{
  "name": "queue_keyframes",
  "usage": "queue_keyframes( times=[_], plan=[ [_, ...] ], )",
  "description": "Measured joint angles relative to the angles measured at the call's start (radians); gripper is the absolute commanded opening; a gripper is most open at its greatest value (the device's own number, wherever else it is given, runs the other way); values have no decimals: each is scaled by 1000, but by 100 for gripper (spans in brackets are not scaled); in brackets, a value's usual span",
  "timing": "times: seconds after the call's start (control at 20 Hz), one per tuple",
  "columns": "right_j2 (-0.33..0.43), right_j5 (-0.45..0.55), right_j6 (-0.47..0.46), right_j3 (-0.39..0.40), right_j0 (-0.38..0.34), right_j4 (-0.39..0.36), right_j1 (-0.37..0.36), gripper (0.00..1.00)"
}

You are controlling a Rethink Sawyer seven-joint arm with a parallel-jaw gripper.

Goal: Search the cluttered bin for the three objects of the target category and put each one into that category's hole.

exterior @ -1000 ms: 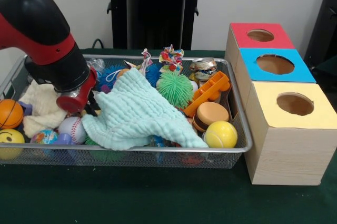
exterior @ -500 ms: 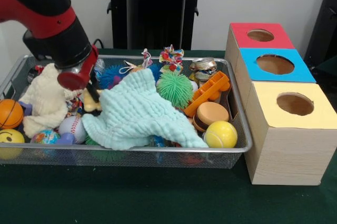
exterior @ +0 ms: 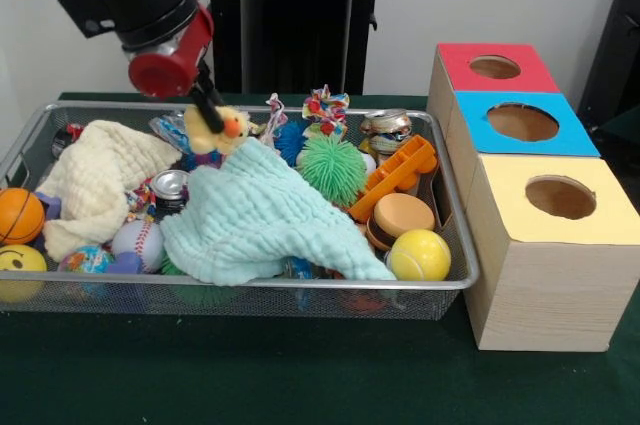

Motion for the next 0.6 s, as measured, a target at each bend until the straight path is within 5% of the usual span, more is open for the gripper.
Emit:
queue_keyframes(
  times=[0.6],
  plan=[
    [-5,-251,70,122,137,133,-130,0]
  ],
)
